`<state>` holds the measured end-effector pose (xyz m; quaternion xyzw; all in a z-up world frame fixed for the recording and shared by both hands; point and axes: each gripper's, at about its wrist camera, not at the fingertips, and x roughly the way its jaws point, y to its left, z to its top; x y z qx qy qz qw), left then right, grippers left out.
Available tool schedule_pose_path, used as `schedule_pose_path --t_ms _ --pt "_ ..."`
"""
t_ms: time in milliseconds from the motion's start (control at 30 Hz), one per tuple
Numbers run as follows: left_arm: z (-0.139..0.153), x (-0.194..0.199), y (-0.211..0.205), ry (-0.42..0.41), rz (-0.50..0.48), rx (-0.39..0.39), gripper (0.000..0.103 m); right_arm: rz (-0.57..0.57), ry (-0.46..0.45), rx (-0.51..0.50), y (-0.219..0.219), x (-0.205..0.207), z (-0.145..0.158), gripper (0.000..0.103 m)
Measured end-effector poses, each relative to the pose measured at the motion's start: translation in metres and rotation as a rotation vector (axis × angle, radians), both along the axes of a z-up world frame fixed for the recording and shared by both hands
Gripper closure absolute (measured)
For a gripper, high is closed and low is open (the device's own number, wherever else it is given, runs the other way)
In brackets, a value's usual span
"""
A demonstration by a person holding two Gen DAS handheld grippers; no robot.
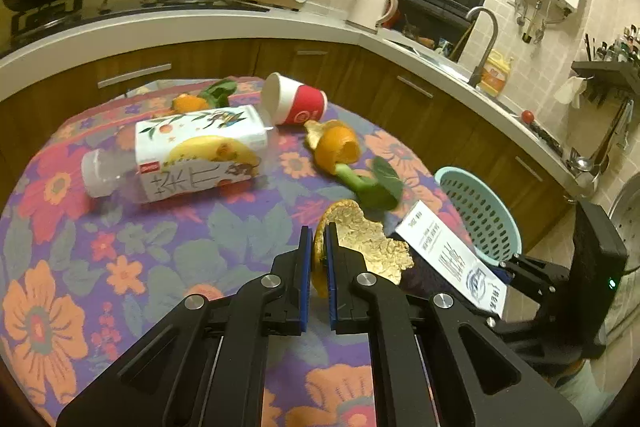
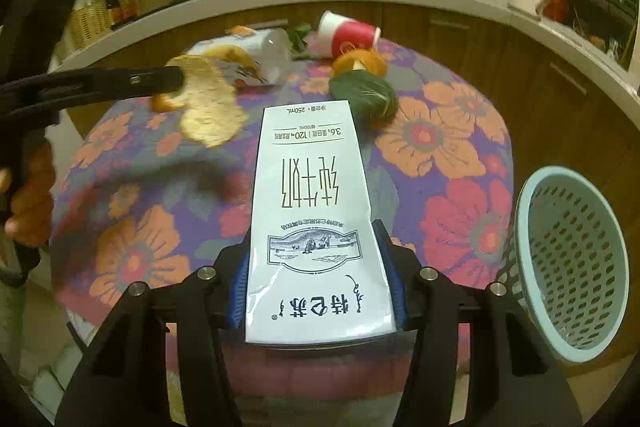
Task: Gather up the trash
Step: 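Carry the peel and carton over the blue basket and open both grippers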
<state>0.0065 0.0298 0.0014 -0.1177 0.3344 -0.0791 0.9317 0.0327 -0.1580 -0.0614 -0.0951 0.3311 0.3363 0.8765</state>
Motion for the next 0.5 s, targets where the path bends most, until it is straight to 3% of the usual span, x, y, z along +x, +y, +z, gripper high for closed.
schedule_pose_path --t_ms 200,500 --pt "0.012 0.008 -0.02 -0.024 -0.051 -0.007 0.099 -0.056 -0.068 0.079 -0.036 -0.007 0.025 0.053" --pt "0.034 0.048 -0.081 -0.056 -0.191 0.0 0.099 -0.334 -0.095 0.132 -0.133 0.028 0.03 0.053"
